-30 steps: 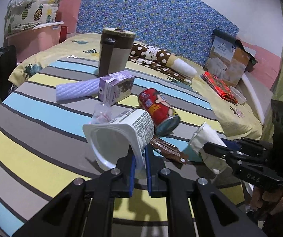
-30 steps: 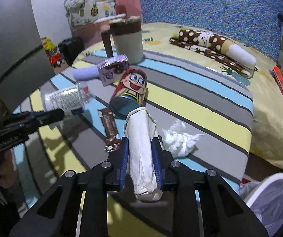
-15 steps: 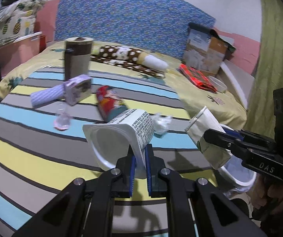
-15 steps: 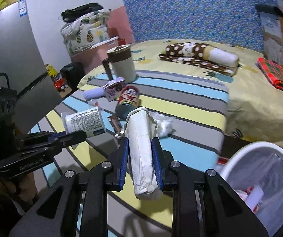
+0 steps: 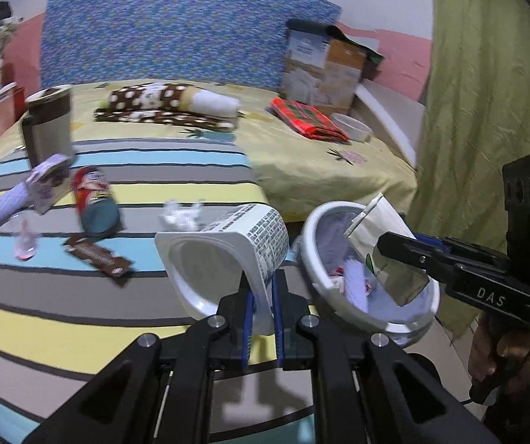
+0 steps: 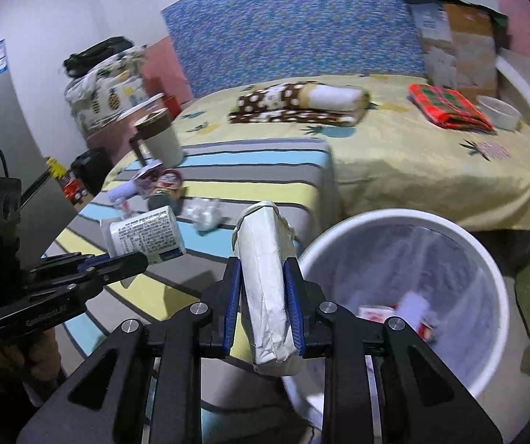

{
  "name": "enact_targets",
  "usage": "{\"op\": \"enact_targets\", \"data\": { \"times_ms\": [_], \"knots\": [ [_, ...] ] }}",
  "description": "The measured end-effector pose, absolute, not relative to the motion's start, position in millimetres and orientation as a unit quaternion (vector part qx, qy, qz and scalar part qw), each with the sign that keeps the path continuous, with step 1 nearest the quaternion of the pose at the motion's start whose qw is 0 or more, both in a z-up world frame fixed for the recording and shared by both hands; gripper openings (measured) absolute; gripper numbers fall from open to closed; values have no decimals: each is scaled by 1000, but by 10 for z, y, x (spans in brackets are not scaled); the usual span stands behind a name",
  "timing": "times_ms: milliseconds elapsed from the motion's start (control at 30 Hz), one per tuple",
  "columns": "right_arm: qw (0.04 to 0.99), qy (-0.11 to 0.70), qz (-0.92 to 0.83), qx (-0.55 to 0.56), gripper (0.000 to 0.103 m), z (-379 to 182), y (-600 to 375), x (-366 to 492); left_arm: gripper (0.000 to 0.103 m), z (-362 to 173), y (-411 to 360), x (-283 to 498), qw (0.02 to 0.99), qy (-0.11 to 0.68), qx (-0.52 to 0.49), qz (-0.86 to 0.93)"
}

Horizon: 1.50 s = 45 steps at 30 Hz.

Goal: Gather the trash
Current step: 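Carry the tissue and yogurt cup over the white bin with both tools, then open both tools to drop the tissue and yogurt cup into the bin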

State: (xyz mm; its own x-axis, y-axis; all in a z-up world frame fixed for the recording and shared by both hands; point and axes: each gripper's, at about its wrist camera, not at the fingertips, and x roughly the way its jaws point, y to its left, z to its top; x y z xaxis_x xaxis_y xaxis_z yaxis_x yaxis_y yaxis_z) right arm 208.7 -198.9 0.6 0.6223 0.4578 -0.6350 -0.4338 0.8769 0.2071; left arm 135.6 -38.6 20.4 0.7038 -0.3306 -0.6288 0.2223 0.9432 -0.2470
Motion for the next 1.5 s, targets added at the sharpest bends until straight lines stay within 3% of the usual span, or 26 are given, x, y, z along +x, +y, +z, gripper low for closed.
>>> {"op": "enact_targets", "data": {
  "times_ms": [667, 967, 1033, 1133, 1500],
  "knots": [
    [910, 381, 150, 62, 27, -252, -2769, 2177, 10, 44, -1375, 1670, 890, 387, -19, -242],
    [910, 396, 105, 60, 34, -365, -2964, 2237, 10, -96, -1657, 1756, 874, 404, -2, -269],
    [912, 395, 95, 62, 35, -375, -3004, 2229, 13, -115, -1695, 1760, 870, 407, -1, -276],
    [913, 393, 91, 65, 35, -359, -3035, 2207, 25, -128, -1727, 1758, 868, 408, -2, -283],
    [918, 378, 101, 64, 35, -225, -2951, 2099, 26, -22, -1551, 1634, 880, 391, -19, -270]
  ]
}}
